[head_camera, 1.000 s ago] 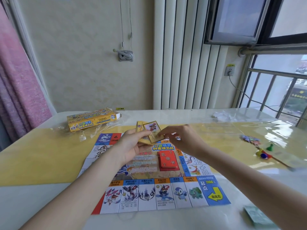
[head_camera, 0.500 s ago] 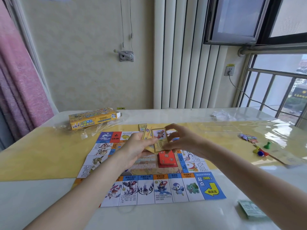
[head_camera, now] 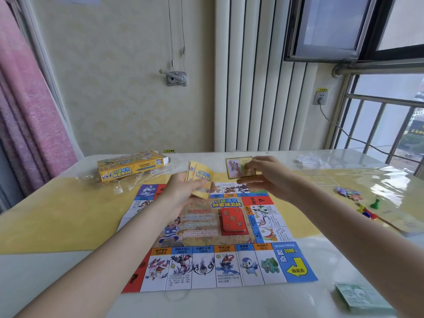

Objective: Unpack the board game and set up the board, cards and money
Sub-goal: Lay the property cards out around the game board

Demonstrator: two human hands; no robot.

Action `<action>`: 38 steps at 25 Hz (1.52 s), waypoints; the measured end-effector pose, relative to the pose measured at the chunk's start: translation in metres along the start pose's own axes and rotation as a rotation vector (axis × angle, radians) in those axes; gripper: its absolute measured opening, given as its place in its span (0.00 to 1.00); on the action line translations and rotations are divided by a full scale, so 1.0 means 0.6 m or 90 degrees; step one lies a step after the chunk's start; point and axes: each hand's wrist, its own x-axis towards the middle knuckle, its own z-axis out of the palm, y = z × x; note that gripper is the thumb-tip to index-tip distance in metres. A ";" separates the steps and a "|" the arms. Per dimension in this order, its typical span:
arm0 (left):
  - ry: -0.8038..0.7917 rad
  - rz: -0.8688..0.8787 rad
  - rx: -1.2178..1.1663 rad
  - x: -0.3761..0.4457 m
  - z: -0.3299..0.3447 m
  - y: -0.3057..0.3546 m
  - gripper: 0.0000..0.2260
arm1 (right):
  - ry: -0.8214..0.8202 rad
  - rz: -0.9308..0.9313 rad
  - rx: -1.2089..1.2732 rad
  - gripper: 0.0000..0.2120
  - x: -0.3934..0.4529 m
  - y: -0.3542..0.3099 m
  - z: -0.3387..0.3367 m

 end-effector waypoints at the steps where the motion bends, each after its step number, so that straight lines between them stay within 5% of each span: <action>1: 0.004 0.014 0.007 0.009 0.004 0.004 0.04 | -0.005 -0.009 -0.026 0.05 0.010 -0.002 0.006; 8: 0.020 0.027 0.054 0.076 0.003 -0.005 0.06 | 0.023 -0.084 -0.493 0.13 0.143 -0.006 0.015; 15: 0.034 -0.030 0.039 0.144 0.000 -0.043 0.06 | 0.045 -0.042 -0.717 0.17 0.277 0.050 0.032; 27: 0.031 -0.060 0.000 0.173 -0.002 -0.076 0.08 | 0.086 -0.092 -0.772 0.16 0.325 0.106 0.017; 31: 0.024 -0.079 -0.049 0.158 0.001 -0.070 0.04 | 0.142 -0.183 -0.634 0.09 0.286 0.082 0.026; 33: 0.022 -0.082 -0.068 0.147 0.006 -0.065 0.05 | 0.021 -0.146 -0.418 0.10 0.239 0.058 0.033; 35: 0.012 -0.080 -0.067 0.130 0.015 -0.058 0.08 | -0.091 -0.102 -0.363 0.10 0.187 0.041 0.033; 38: -0.049 -0.091 -0.086 0.093 0.027 -0.044 0.17 | -0.110 -0.067 -0.298 0.07 0.120 0.032 0.022</action>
